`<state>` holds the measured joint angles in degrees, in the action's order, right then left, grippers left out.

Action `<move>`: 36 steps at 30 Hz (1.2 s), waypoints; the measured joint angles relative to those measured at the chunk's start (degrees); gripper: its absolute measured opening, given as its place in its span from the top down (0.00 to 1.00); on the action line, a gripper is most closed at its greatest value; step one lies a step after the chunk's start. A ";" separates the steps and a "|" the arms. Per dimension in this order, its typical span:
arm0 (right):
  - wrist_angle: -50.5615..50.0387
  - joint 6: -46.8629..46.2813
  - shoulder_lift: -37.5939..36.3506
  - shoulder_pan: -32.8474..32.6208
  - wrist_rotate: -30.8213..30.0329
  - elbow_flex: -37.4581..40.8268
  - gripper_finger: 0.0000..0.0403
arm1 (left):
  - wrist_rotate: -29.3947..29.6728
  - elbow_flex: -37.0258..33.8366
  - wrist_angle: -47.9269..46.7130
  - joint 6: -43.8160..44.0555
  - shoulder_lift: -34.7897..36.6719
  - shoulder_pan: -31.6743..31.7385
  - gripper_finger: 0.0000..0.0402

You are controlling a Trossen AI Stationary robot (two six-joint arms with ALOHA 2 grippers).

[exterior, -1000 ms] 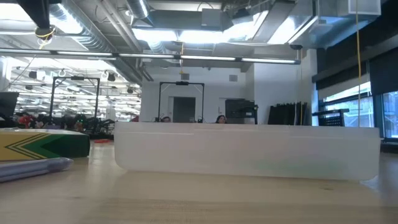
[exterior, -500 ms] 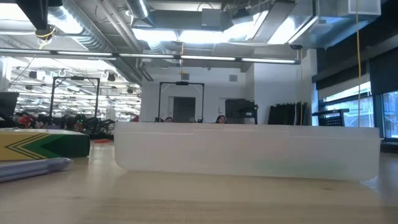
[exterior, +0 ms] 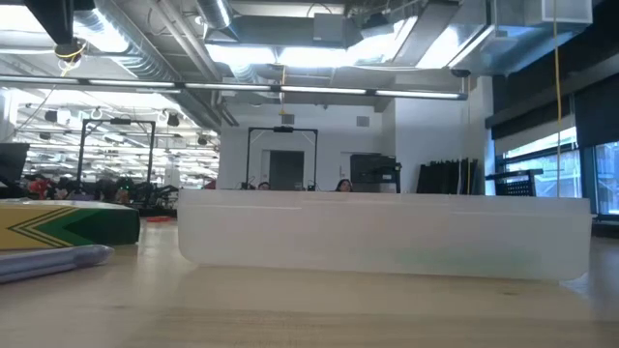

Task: Pack school essentials
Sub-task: Put the yellow crayon box into the orange supply box

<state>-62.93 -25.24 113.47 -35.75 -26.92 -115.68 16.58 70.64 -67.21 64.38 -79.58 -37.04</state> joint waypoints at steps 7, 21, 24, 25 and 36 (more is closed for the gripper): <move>0.08 0.04 0.00 0.00 0.02 0.00 0.70 | 0.17 0.00 -1.20 0.08 0.31 0.00 0.83; 1.10 -0.02 0.00 0.00 0.07 0.00 0.70 | -1.99 -3.48 3.20 -0.47 0.05 2.11 0.48; 1.07 0.04 0.00 0.00 0.07 0.00 0.70 | -2.36 -5.68 5.23 -0.48 0.03 2.16 0.35; 1.09 -0.02 0.00 0.00 0.09 0.00 0.70 | -2.36 -6.25 5.59 -0.50 0.03 2.16 0.31; 1.07 -0.01 0.00 0.00 0.09 0.00 0.70 | -2.36 -14.19 14.12 -3.17 0.03 2.16 0.03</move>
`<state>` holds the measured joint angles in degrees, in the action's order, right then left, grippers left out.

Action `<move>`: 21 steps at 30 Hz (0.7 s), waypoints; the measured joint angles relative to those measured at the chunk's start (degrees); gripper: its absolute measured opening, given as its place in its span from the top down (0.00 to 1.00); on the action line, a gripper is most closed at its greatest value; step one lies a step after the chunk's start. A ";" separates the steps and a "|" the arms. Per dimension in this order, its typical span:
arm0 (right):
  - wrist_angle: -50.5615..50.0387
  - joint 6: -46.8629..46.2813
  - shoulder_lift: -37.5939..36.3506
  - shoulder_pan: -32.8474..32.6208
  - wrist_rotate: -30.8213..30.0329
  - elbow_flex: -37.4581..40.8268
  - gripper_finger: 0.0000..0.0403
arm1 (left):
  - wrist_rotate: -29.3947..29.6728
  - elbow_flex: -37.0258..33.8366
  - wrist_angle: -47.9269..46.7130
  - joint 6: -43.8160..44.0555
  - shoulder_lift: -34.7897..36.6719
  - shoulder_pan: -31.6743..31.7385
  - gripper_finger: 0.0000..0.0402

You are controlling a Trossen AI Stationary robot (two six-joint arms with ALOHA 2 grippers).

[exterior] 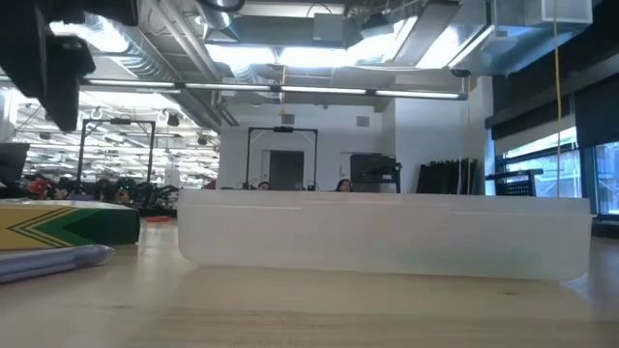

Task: Pack school essentials
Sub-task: Put the yellow crayon box into the orange supply box

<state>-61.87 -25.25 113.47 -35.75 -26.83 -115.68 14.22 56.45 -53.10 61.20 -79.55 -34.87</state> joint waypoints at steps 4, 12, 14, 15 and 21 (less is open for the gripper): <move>0.00 0.00 0.00 0.00 -0.02 0.00 0.70 | -0.19 -3.38 3.02 -0.30 0.00 0.02 0.01; -0.02 0.11 0.00 0.00 0.00 0.00 0.70 | -1.30 -9.23 7.97 2.60 0.00 3.70 0.01; -0.04 0.00 0.00 0.00 -0.01 0.00 0.70 | -2.71 -10.32 9.39 2.58 0.00 4.83 0.01; -0.03 0.01 0.00 0.00 0.00 0.00 0.70 | -3.20 -10.92 10.44 2.41 0.00 5.28 0.01; -0.04 0.08 0.00 0.00 -0.02 0.00 0.70 | -3.44 -13.48 14.41 1.22 0.00 5.99 0.01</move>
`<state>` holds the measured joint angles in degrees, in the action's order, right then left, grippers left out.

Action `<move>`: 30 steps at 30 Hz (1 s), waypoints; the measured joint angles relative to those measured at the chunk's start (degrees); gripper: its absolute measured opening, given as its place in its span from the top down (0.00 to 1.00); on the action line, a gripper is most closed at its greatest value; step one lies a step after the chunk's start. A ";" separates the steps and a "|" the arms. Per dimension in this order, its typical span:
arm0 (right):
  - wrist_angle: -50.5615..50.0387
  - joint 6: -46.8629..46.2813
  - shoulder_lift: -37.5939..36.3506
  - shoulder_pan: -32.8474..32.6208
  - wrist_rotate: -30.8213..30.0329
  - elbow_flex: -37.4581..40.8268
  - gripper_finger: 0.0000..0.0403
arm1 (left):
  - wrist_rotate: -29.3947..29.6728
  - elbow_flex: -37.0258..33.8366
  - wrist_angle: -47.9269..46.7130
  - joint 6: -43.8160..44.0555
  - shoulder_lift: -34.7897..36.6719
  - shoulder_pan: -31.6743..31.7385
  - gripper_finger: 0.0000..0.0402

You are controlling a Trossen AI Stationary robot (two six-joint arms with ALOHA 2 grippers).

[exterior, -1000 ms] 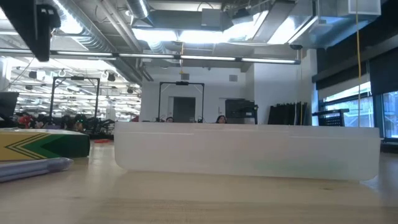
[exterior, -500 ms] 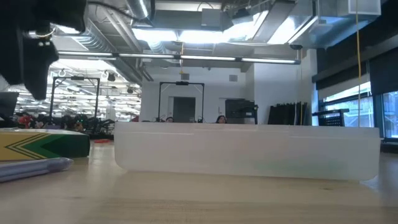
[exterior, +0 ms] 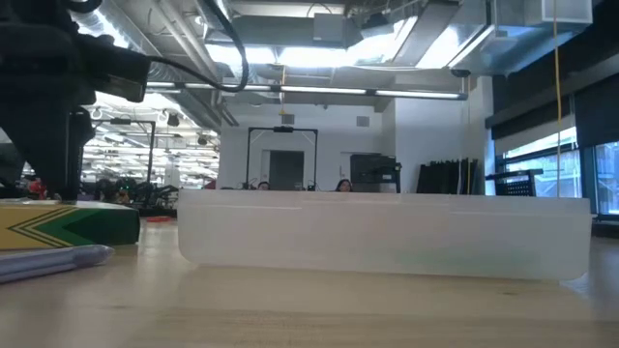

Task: Pack school essentials
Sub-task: Put the yellow crayon box into the orange supply box

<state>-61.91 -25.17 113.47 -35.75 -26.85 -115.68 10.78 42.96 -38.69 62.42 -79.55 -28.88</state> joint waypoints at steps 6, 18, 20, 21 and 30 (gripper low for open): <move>0.00 0.02 0.00 0.00 0.02 0.00 0.70 | 0.46 -0.74 2.04 -2.03 -1.46 -1.35 0.00; 1.26 -0.09 0.00 0.00 0.04 0.00 0.70 | 0.84 -0.75 5.88 -3.02 -8.71 -1.66 0.01; 1.31 0.02 0.00 0.00 0.04 0.00 0.70 | 0.84 -0.75 6.01 -3.02 -8.76 -1.66 0.01; 1.31 0.00 0.00 0.00 0.04 0.00 0.70 | 0.84 -0.75 6.02 -3.00 -8.76 -1.66 0.01; 1.32 0.02 0.00 0.00 0.03 0.00 0.70 | 0.85 -0.76 6.14 -3.01 -8.76 -1.62 0.01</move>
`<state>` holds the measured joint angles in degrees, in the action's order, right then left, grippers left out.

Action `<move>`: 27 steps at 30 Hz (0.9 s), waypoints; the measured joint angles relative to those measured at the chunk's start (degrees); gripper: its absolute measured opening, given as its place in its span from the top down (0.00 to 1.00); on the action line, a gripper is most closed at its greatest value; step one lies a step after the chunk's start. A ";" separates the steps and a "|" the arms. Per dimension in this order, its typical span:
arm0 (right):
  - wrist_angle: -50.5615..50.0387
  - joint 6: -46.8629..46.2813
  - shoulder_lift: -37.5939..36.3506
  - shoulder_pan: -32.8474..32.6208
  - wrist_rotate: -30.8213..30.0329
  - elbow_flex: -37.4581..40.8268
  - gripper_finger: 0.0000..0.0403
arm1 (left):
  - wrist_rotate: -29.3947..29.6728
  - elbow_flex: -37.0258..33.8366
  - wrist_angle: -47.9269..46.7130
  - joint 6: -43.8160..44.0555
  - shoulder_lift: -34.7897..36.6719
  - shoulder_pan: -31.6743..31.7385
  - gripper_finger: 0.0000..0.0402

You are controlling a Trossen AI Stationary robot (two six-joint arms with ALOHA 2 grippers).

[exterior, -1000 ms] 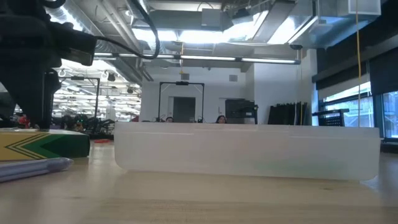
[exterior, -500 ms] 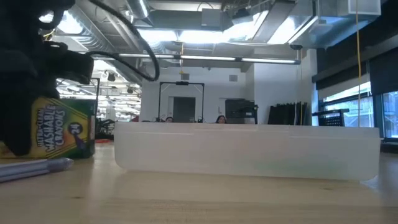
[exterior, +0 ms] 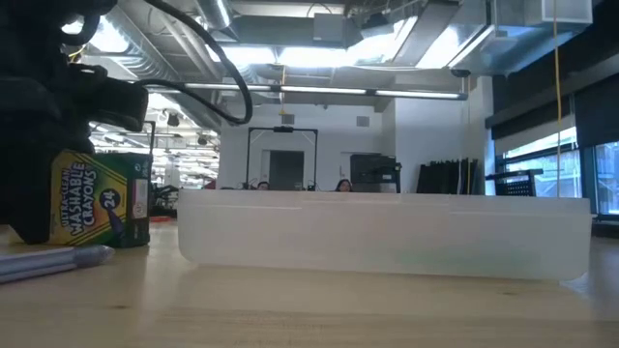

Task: Pack school essentials
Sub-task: Put the yellow crayon box into the orange supply box

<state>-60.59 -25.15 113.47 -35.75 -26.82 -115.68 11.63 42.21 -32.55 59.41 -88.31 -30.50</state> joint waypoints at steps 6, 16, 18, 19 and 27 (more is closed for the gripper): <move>-0.01 -0.02 0.00 0.00 -0.01 0.00 0.70 | 0.64 0.00 0.22 0.00 -0.02 0.00 0.01; 0.00 -0.01 0.00 0.00 0.01 0.00 0.70 | 4.30 0.00 0.51 -2.65 -0.04 -0.46 0.02; -0.01 -0.10 0.00 0.00 0.00 0.00 0.70 | 5.07 0.01 0.73 -3.02 -0.04 -0.66 0.03; 0.01 -0.07 0.00 0.00 0.01 0.00 0.70 | 5.20 0.01 0.84 -3.04 -0.04 -0.66 0.05; -0.01 -0.08 0.00 0.00 -0.01 0.00 0.70 | 5.02 0.00 0.87 -3.06 -0.04 -0.63 0.26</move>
<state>-60.59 -25.23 113.47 -35.75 -26.83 -115.68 16.65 42.20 -31.68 56.36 -88.36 -31.14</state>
